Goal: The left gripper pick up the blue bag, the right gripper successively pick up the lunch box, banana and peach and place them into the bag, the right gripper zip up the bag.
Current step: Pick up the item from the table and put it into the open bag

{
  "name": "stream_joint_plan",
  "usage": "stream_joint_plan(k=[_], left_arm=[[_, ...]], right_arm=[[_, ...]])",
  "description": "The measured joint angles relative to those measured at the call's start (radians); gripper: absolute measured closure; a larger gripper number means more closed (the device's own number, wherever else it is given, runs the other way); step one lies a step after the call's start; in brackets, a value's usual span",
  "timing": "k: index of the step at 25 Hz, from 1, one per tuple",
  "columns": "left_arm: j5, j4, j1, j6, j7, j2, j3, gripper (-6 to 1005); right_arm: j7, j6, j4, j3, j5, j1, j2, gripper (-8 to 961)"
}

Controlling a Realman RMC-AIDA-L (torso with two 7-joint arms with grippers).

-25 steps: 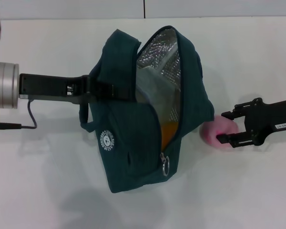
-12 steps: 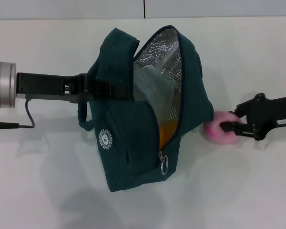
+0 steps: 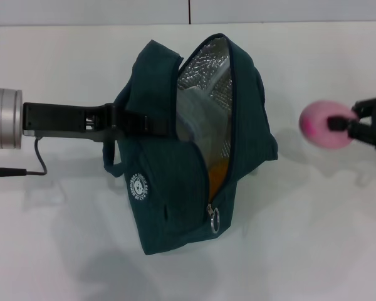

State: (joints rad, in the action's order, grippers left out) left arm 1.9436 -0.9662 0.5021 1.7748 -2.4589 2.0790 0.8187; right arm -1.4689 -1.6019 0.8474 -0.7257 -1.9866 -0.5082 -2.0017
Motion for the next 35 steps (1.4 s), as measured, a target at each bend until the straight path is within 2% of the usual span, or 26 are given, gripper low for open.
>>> stream_joint_plan(k=[2, 5, 7, 10, 12, 16, 18, 19, 24, 26, 35], left_arm=[[0.000, 0.001, -0.002, 0.001, 0.000, 0.001, 0.001, 968], [0.000, 0.001, -0.004, 0.003, -0.001, 0.003, 0.002, 968], [0.000, 0.001, -0.005, 0.004, -0.002, 0.004, 0.002, 968], [0.000, 0.001, -0.006, 0.004, -0.002, 0.005, 0.003, 968], [-0.002, 0.001, -0.004, 0.005, -0.003, 0.005, 0.003, 967], [-0.032, 0.001, 0.000, 0.005, -0.003, 0.004, 0.005, 967], [-0.041, 0.001, 0.004, 0.005, -0.002, 0.004, 0.005, 967], [-0.043, 0.001, 0.007, 0.004, -0.002, 0.004, 0.005, 968], [-0.050, 0.001, 0.008, 0.003, -0.002, 0.004, 0.005, 968], [-0.050, 0.001, 0.007, 0.003, -0.002, 0.003, 0.004, 968], [-0.051, 0.001, 0.002, 0.003, 0.001, 0.001, 0.000, 967]], right_arm=[[0.000, -0.079, 0.004, 0.025, 0.095, 0.011, 0.014, 784], [-0.001, -0.168, 0.005, 0.025, 0.221, 0.012, 0.023, 803], [-0.001, -0.209, 0.005, 0.020, 0.296, -0.001, 0.018, 816], [-0.001, -0.225, -0.001, 0.011, 0.356, -0.035, -0.007, 839], [-0.001, -0.224, -0.026, -0.007, 0.364, -0.067, -0.014, 856], [0.008, -0.205, -0.124, -0.072, 0.367, -0.147, -0.016, 887], [0.013, -0.195, -0.146, -0.094, 0.368, -0.161, -0.017, 901], [0.024, -0.163, -0.172, -0.155, 0.368, -0.180, -0.020, 908], [0.026, -0.078, -0.174, -0.302, 0.391, -0.184, -0.021, 916], [0.026, -0.061, -0.171, -0.330, 0.393, -0.182, -0.021, 918], [0.027, -0.035, -0.167, -0.347, 0.393, -0.172, -0.019, 795]])
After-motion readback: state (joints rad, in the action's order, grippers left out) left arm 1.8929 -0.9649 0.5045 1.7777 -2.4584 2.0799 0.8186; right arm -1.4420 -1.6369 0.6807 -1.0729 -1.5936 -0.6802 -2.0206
